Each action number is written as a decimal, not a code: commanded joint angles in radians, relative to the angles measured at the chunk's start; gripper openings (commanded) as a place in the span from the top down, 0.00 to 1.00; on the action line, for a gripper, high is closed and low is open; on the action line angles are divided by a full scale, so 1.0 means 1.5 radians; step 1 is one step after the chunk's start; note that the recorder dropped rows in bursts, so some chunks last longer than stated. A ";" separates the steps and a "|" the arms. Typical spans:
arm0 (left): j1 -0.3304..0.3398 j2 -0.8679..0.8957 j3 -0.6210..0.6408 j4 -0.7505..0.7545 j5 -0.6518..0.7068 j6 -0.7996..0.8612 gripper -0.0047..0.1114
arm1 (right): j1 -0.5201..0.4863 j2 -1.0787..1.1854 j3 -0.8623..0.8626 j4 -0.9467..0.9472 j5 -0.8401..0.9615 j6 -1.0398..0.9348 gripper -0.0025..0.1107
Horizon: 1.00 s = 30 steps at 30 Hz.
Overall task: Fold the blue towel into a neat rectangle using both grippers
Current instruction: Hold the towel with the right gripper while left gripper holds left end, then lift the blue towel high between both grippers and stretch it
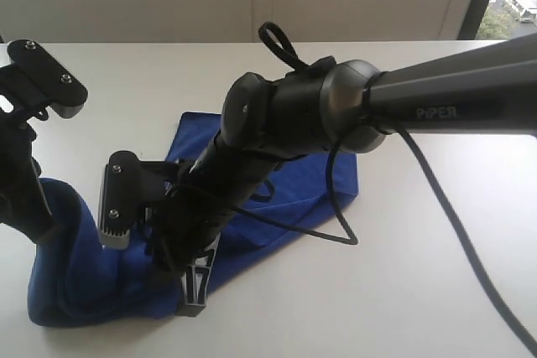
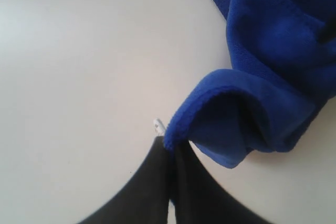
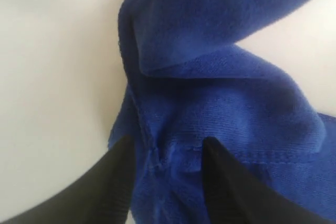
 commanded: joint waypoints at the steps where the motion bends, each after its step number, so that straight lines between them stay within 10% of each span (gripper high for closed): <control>1: -0.001 -0.003 0.004 -0.003 0.007 -0.006 0.96 | 0.001 0.017 -0.001 0.015 0.024 -0.006 0.63; 8: -0.001 -0.003 0.004 -0.003 0.007 -0.006 0.96 | 0.001 0.021 -0.001 0.027 -0.002 -0.005 0.67; 15: -0.001 -0.003 0.004 -0.003 0.007 -0.006 0.96 | 0.001 0.021 -0.001 0.030 -0.004 -0.004 0.98; 24: -0.001 -0.003 0.004 -0.001 0.006 -0.006 0.96 | 0.000 -0.013 -0.001 0.022 -0.006 0.008 0.98; 30: -0.001 -0.006 0.002 0.010 -0.013 -0.006 0.96 | -0.030 -0.110 -0.001 -0.159 0.001 0.240 0.98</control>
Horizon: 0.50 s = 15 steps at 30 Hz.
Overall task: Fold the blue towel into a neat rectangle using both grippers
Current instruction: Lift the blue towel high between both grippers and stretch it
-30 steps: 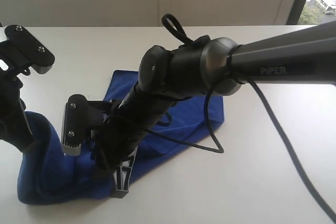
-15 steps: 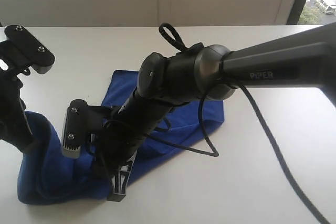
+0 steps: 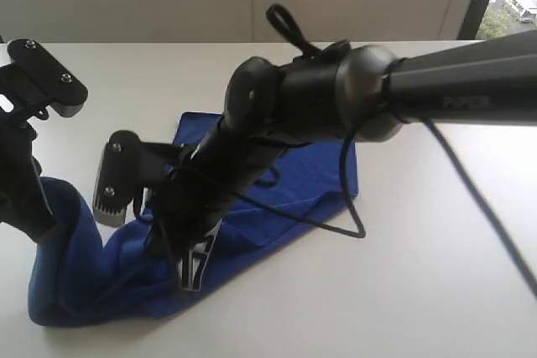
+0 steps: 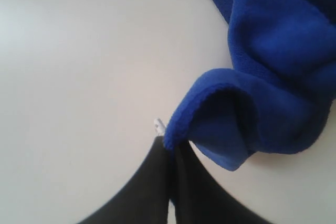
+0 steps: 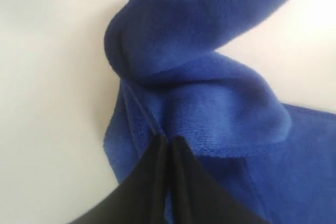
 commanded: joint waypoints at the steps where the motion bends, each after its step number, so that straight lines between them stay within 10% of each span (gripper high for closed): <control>1: -0.001 -0.007 0.002 0.010 -0.020 -0.006 0.96 | -0.036 -0.081 -0.001 -0.152 0.012 0.183 0.98; 15: -0.001 -0.080 -0.075 0.057 -0.063 -0.004 0.96 | -0.157 -0.340 -0.001 -0.431 0.153 0.465 0.98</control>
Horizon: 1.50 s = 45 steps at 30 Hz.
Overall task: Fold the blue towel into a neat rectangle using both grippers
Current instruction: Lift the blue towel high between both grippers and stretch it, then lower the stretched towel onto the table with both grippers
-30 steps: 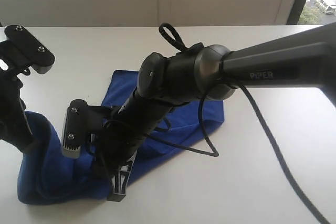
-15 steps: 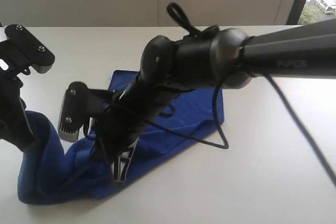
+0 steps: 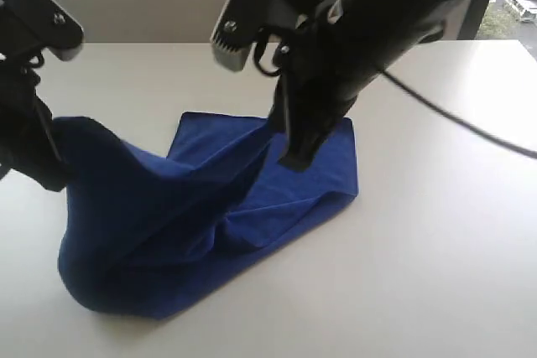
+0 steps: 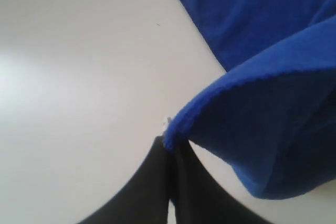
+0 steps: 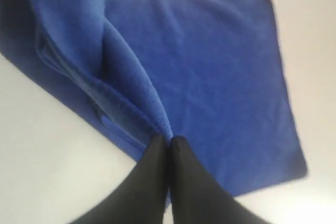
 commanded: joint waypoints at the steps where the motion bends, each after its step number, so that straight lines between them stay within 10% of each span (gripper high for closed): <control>1: -0.001 -0.059 -0.044 0.021 0.028 -0.004 0.96 | -0.030 -0.099 -0.001 -0.097 0.043 0.092 0.98; 18: -0.001 -0.202 -0.124 -0.462 0.016 0.270 0.96 | -0.034 -0.467 -0.001 -0.127 0.234 0.123 0.98; 30: -0.001 -0.202 -0.158 -0.486 0.202 0.277 0.96 | -0.034 -0.444 0.019 -0.002 0.234 0.079 0.98; 45: -0.001 -0.087 -0.157 -0.279 0.174 0.218 0.96 | -0.034 -0.327 0.127 -0.068 0.131 0.081 0.98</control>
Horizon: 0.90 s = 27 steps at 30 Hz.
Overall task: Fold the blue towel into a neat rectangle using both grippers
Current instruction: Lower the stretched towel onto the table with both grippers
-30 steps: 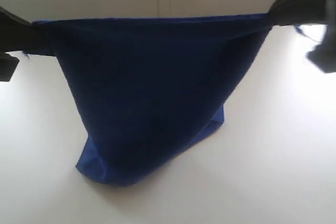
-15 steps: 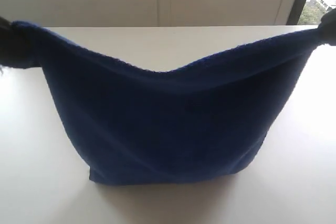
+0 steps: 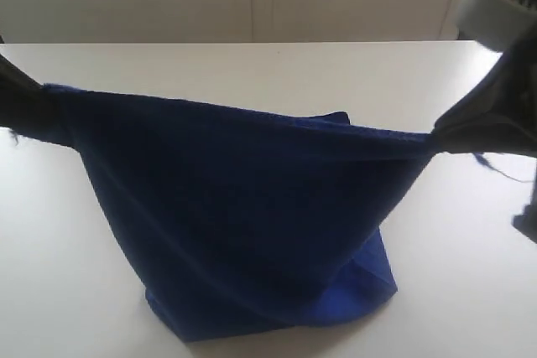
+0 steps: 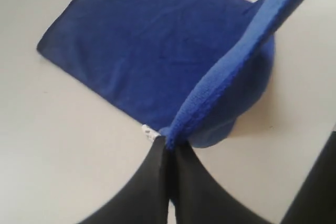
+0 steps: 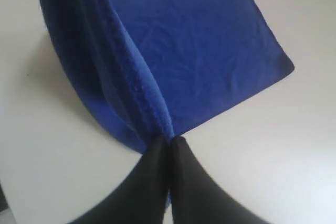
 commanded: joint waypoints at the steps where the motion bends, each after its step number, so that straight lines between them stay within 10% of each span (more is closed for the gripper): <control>1: -0.001 0.042 -0.002 0.077 -0.032 -0.030 0.96 | -0.002 0.035 0.010 -0.056 -0.073 0.003 0.98; 27: 0.064 0.265 -0.002 0.314 -0.261 -0.110 0.96 | -0.028 0.243 0.009 -0.429 -0.279 0.248 0.98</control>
